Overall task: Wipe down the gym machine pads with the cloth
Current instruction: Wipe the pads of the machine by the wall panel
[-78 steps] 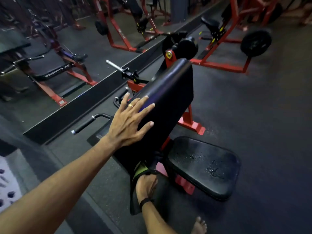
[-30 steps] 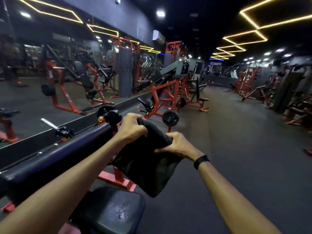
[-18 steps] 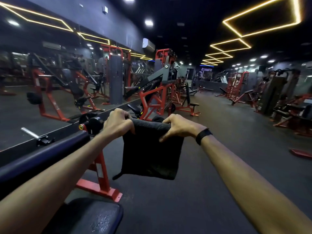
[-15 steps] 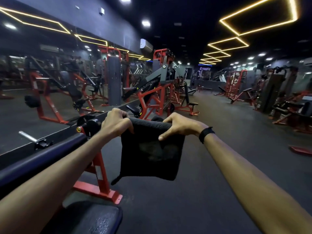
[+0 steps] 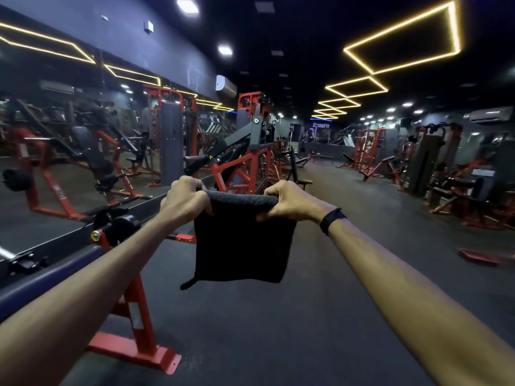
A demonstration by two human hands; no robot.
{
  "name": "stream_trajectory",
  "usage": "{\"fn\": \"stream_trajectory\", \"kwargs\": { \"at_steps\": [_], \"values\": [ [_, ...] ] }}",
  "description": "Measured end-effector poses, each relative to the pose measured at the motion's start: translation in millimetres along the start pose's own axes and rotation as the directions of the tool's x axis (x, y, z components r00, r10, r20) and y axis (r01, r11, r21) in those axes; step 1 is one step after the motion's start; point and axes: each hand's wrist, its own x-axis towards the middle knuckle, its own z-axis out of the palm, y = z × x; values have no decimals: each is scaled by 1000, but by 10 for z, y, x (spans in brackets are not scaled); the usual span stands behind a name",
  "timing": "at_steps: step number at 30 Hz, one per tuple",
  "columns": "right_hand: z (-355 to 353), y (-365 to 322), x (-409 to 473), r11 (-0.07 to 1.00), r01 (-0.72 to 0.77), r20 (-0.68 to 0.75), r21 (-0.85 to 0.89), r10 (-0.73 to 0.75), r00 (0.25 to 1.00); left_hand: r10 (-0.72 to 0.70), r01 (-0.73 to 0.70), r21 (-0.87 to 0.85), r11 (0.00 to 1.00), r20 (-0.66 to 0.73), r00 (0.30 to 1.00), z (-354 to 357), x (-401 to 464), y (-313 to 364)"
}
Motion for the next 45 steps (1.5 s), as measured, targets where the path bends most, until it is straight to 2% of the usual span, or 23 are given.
{"fn": "stream_trajectory", "kwargs": {
  "at_steps": [6, 12, 20, 25, 28, 33, 36, 38, 41, 44, 45],
  "values": [
    [-140, 195, 553, 996, -1, -31, -87, -2, 1000, 20, -20, -12, 1000, -21, 1000, 104, 507, -110],
    [232, 308, 1090, 996, 62, 28, -72, -60, 998, -16, 18, 67, 998, -42, 999, 30, 751, -519],
    [970, 223, 1880, 972, 235, 120, -12, -232, 965, -164, 202, 213, 956, -184, 969, -308, 754, -1165],
    [1409, 4, 2340, 916, 399, 176, 37, -399, 900, -257, 327, 212, 921, -301, 918, -573, 574, -1484],
    [1684, -109, 2562, 872, 477, 260, 111, -489, 833, -315, 416, 186, 890, -409, 857, -648, 394, -1628],
    [2184, -198, 2578, 795, 540, 355, 276, -606, 712, -426, 571, 163, 805, -511, 747, -559, -45, -1760],
    [2610, -249, 2442, 751, 564, 423, 343, -659, 621, -513, 667, 117, 736, -548, 661, -423, -473, -1882],
    [2928, -286, 2298, 711, 584, 469, 393, -701, 538, -574, 743, 64, 666, -592, 566, -295, -838, -1966],
    [3245, -321, 1956, 678, 596, 498, 431, -729, 469, -616, 774, -36, 633, -629, 475, -109, -1334, -2082],
    [3607, -299, 1576, 610, 625, 547, 488, -771, 325, -666, 799, -130, 587, -638, 385, 154, -1822, -2179],
    [3664, -282, 1499, 610, 619, 584, 494, -761, 284, -695, 808, -138, 573, -604, 391, 213, -1919, -2203]
  ]
}}
